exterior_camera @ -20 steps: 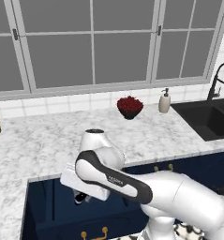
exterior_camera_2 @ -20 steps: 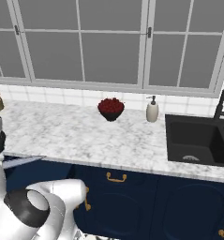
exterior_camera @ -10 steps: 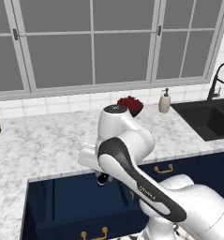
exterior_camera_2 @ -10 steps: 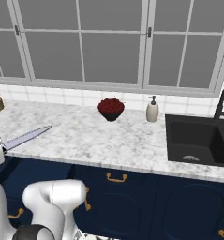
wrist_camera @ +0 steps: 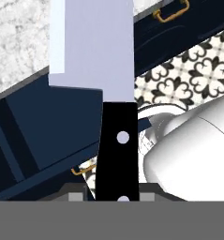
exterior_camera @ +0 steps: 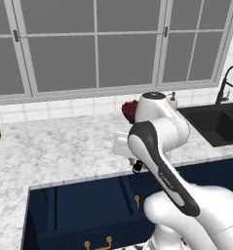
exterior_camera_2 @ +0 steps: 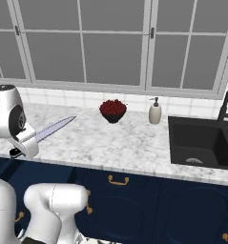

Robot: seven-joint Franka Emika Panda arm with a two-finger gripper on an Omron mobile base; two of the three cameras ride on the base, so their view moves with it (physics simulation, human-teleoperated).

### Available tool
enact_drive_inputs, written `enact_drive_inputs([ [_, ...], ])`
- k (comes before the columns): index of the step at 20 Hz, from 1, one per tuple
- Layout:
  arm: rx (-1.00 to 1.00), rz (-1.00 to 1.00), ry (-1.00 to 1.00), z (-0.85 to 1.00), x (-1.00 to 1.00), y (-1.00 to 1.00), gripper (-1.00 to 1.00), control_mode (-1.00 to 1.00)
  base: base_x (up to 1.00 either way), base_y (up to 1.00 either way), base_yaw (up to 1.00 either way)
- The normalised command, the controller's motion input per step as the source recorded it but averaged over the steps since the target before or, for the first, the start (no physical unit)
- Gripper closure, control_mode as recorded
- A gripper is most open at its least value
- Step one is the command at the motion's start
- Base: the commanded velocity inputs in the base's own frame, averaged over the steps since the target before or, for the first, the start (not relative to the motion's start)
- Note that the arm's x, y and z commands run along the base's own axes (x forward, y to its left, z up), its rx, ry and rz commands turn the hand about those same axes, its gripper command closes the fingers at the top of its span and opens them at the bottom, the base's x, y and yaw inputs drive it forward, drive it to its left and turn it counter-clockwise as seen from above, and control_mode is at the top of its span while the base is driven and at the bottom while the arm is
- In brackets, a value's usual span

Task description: Pick up the knife from the drawer and place it on the cutting board. Then place the meat from the plate to the cutting board.

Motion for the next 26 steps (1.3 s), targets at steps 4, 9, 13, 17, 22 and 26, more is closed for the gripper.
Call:
enact_drive_inputs([
  [4,-0.01,0.00,0.00,-0.01,0.00,0.00,1.00,1.00,-0.09,-0.25,0.03],
  [9,0.00,0.00,0.00,0.00,0.00,0.00,1.00,1.00,-0.38,-0.85,0.10],
  [13,0.00,0.00,0.00,0.00,0.00,0.00,1.00,1.00,-0.51,-0.75,0.04],
  [17,0.00,0.00,0.00,0.00,0.00,0.00,1.00,1.00,-0.78,-0.49,0.33],
  [22,0.00,0.00,0.00,0.00,0.00,0.00,1.00,1.00,-0.91,-0.10,0.72],
  [26,0.00,0.00,0.00,0.00,0.00,0.00,1.00,1.00,-0.83,-0.06,0.80],
])
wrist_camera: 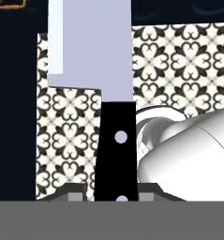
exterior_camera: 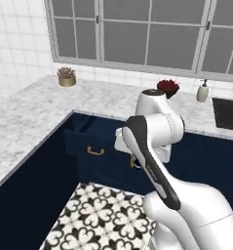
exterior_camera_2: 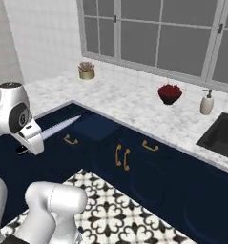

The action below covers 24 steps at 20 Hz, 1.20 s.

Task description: Pick up the knife from the drawer and place it on the cutting board. Then place the meat from the plate to the cutting board.

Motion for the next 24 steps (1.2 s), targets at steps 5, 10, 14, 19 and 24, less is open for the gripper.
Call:
enact_drive_inputs([
  [5,0.00,0.00,0.00,0.00,0.00,0.00,1.00,1.00,-0.56,-0.20,0.77],
  [10,0.00,0.00,0.00,0.00,0.00,0.00,1.00,1.00,-0.50,-0.32,0.75],
  [14,0.00,0.00,0.00,0.00,0.00,0.00,1.00,1.00,-0.34,-0.36,0.72],
  [19,0.00,0.00,0.00,0.00,0.00,0.00,1.00,1.00,-0.27,-0.17,0.76],
  [24,0.00,0.00,0.00,0.00,0.00,0.00,1.00,1.00,-0.08,-0.24,0.64],
])
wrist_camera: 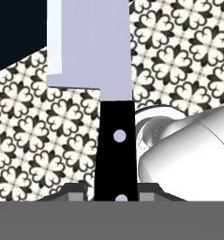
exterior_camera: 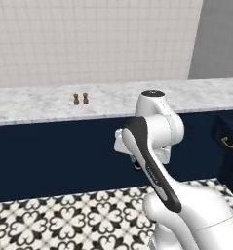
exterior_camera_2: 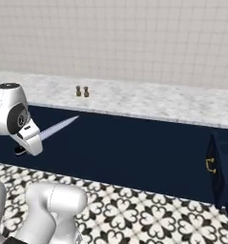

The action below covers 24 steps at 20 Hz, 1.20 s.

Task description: Pick up the knife from the drawer and place it on the cutting board. Then place the meat from the plate to the cutting board.

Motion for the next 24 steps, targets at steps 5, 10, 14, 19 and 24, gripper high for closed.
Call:
enact_drive_inputs([
  [5,0.00,0.00,0.00,0.00,0.00,0.00,1.00,1.00,-0.36,-0.09,0.77],
  [10,0.00,0.00,0.00,0.00,0.00,0.00,1.00,1.00,-0.17,0.00,0.99],
  [14,0.00,0.00,0.00,0.00,0.00,0.00,1.00,1.00,0.00,0.00,1.00],
  [19,0.00,0.00,0.00,0.00,0.00,0.00,1.00,1.00,0.00,0.00,1.00],
  [24,0.00,0.00,0.00,0.00,0.00,0.00,1.00,1.00,0.00,0.00,1.00],
])
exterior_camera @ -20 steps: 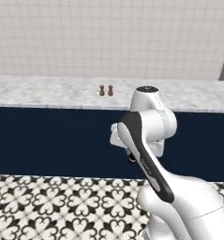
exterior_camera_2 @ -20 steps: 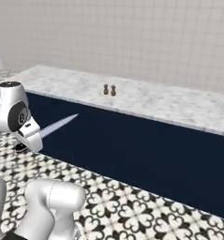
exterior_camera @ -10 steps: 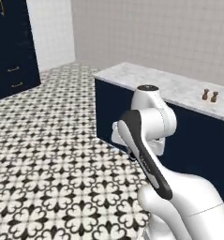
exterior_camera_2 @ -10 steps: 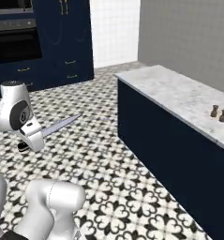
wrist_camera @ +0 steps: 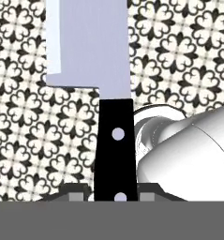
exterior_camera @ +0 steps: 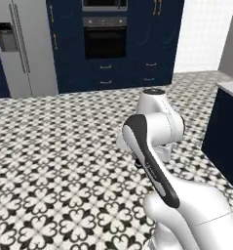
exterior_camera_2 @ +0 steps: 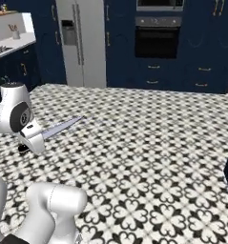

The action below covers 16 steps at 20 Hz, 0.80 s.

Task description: Pick up the knife from the drawer and place it on the cutting board. Then place the meat from the plate to the cutting board.

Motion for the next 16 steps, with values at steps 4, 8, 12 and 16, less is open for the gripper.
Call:
enact_drive_inputs([
  [4,0.00,0.00,0.00,0.00,0.00,0.00,1.00,1.00,0.00,0.00,1.00],
  [8,0.00,0.00,0.00,0.00,0.00,0.00,1.00,1.00,0.00,0.00,1.00],
  [12,0.00,0.00,0.00,0.00,0.00,0.00,1.00,1.00,0.00,0.04,1.00],
  [16,0.00,0.00,0.00,0.00,0.00,0.00,1.00,1.00,0.01,0.21,0.91],
])
